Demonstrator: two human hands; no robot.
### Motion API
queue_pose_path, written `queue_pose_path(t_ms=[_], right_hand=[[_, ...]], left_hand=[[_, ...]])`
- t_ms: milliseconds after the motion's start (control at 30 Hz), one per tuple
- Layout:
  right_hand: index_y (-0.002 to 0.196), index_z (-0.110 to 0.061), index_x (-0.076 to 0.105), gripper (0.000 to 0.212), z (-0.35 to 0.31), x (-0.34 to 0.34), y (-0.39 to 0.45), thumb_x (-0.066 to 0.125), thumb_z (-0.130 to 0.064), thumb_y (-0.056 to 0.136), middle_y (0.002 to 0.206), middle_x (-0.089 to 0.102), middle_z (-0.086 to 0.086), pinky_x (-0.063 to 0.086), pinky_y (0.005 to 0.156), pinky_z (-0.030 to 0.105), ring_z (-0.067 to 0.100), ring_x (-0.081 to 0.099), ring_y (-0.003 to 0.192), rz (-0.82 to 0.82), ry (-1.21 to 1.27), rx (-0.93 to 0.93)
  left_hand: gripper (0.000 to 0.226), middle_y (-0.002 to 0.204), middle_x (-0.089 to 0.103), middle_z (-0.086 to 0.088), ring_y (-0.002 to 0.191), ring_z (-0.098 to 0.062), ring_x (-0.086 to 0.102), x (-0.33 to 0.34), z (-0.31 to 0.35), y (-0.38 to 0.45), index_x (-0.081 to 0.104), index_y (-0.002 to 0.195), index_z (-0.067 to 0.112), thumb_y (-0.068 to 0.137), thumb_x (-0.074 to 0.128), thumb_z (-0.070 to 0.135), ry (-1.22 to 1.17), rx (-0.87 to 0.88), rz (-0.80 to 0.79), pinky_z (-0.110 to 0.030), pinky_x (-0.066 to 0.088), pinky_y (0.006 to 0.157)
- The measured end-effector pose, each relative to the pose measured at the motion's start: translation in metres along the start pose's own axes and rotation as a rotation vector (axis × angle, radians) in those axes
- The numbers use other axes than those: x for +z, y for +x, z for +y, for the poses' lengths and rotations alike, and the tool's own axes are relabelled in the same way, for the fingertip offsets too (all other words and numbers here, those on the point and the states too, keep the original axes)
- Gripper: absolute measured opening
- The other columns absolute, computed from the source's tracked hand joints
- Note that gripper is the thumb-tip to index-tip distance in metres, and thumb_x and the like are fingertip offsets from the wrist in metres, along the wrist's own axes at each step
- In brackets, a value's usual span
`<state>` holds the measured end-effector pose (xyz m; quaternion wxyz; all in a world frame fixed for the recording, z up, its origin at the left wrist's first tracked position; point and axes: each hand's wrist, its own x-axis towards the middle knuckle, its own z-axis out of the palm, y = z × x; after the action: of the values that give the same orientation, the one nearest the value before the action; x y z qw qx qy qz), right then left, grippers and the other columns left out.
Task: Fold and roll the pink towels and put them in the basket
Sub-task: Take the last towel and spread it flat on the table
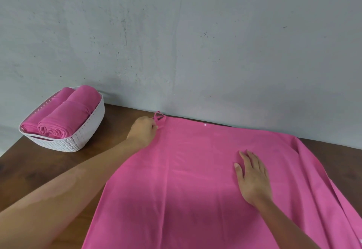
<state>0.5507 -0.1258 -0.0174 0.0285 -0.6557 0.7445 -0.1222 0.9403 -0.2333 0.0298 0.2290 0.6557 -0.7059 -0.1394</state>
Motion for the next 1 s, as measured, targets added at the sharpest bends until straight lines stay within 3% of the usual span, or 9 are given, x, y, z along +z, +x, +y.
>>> queue_pose_path(t_ms=[167, 300, 400, 467, 533, 700, 800, 900, 1000], right_hand=[[0.154, -0.027, 0.035, 0.058, 0.0, 0.0, 0.0, 0.031, -0.05, 0.102, 0.162, 0.029, -0.002, 0.016, 0.124, 0.039, 0.02, 0.019, 0.151, -0.001, -0.004, 0.002], [0.154, -0.026, 0.037, 0.057, 0.0, 0.0, -0.001, 0.032, -0.049, 0.102, 0.162, 0.03, -0.002, 0.016, 0.124, 0.04, 0.021, 0.02, 0.151, 0.008, 0.003, 0.001], [0.153, -0.026, 0.038, 0.057, 0.0, 0.0, 0.0, 0.034, -0.049, 0.102, 0.161, 0.031, -0.001, 0.016, 0.124, 0.04, 0.021, 0.02, 0.151, 0.01, 0.006, 0.0], [0.153, -0.026, 0.037, 0.056, 0.0, 0.0, -0.001, 0.035, -0.048, 0.102, 0.161, 0.031, -0.001, 0.016, 0.125, 0.04, 0.021, 0.02, 0.151, 0.01, 0.01, 0.0], [0.154, -0.027, 0.037, 0.055, 0.0, -0.001, -0.001, 0.035, -0.048, 0.102, 0.162, 0.03, -0.002, 0.015, 0.125, 0.04, 0.021, 0.02, 0.151, 0.01, 0.015, 0.002], [0.153, -0.027, 0.037, 0.055, 0.001, 0.001, -0.001, 0.036, -0.048, 0.102, 0.162, 0.03, -0.003, 0.016, 0.124, 0.04, 0.02, 0.019, 0.151, 0.01, 0.021, 0.007], [0.153, -0.026, 0.038, 0.055, 0.001, 0.001, -0.001, 0.037, -0.048, 0.102, 0.162, 0.03, -0.002, 0.017, 0.124, 0.04, 0.02, 0.02, 0.151, 0.009, 0.018, 0.005], [0.153, -0.026, 0.038, 0.055, 0.001, 0.001, -0.001, 0.037, -0.048, 0.102, 0.162, 0.031, -0.002, 0.017, 0.124, 0.041, 0.021, 0.02, 0.151, 0.006, 0.014, 0.007], [0.153, -0.026, 0.038, 0.055, 0.0, 0.0, 0.0, 0.037, -0.047, 0.102, 0.162, 0.031, -0.002, 0.017, 0.124, 0.04, 0.021, 0.02, 0.151, 0.007, 0.018, 0.007]], left_hand=[[0.015, 0.105, 0.056, -0.016, 0.093, -0.035, 0.057, -0.009, -0.021, 0.005, 0.065, 0.091, -0.003, 0.092, 0.058, 0.01, 0.053, -0.06, 0.008, -0.046, 0.049, 0.087], [0.036, 0.077, 0.058, -0.01, 0.08, -0.033, 0.058, -0.011, -0.028, 0.007, 0.055, 0.065, 0.008, 0.099, 0.052, 0.019, -0.034, -0.124, -0.014, -0.04, 0.045, 0.071], [0.024, 0.083, 0.067, -0.002, 0.079, -0.023, 0.062, -0.013, -0.027, 0.012, 0.071, 0.083, 0.012, 0.1, 0.055, 0.021, -0.205, -0.165, -0.023, -0.034, 0.048, 0.075], [0.007, 0.092, 0.07, 0.005, 0.086, -0.014, 0.063, -0.014, -0.027, 0.012, 0.073, 0.093, 0.019, 0.091, 0.07, 0.025, -0.265, -0.14, -0.036, -0.03, 0.047, 0.081], [0.017, 0.092, 0.069, 0.009, 0.087, -0.009, 0.063, -0.016, -0.024, 0.01, 0.074, 0.093, 0.022, 0.083, 0.079, 0.035, -0.252, -0.085, -0.058, -0.029, 0.048, 0.08], [0.039, 0.097, 0.055, 0.013, 0.09, -0.009, 0.052, -0.013, -0.019, 0.004, 0.068, 0.093, 0.029, 0.074, 0.075, 0.062, 0.042, 0.12, -0.11, -0.031, 0.046, 0.075], [0.031, 0.104, 0.054, 0.011, 0.101, -0.014, 0.047, -0.009, -0.018, -0.002, 0.067, 0.094, 0.025, 0.08, 0.076, 0.05, 0.224, 0.27, -0.08, -0.033, 0.05, 0.075], [0.017, 0.088, 0.06, 0.0, 0.084, -0.025, 0.058, -0.001, -0.019, -0.005, 0.067, 0.08, 0.015, 0.075, 0.083, 0.017, 0.421, 0.466, 0.004, -0.032, 0.052, 0.05], [0.018, 0.086, 0.06, -0.007, 0.081, -0.03, 0.059, -0.006, -0.02, 0.005, 0.065, 0.087, 0.008, 0.075, 0.077, 0.001, 0.498, 0.323, 0.101, -0.033, 0.042, 0.044]])
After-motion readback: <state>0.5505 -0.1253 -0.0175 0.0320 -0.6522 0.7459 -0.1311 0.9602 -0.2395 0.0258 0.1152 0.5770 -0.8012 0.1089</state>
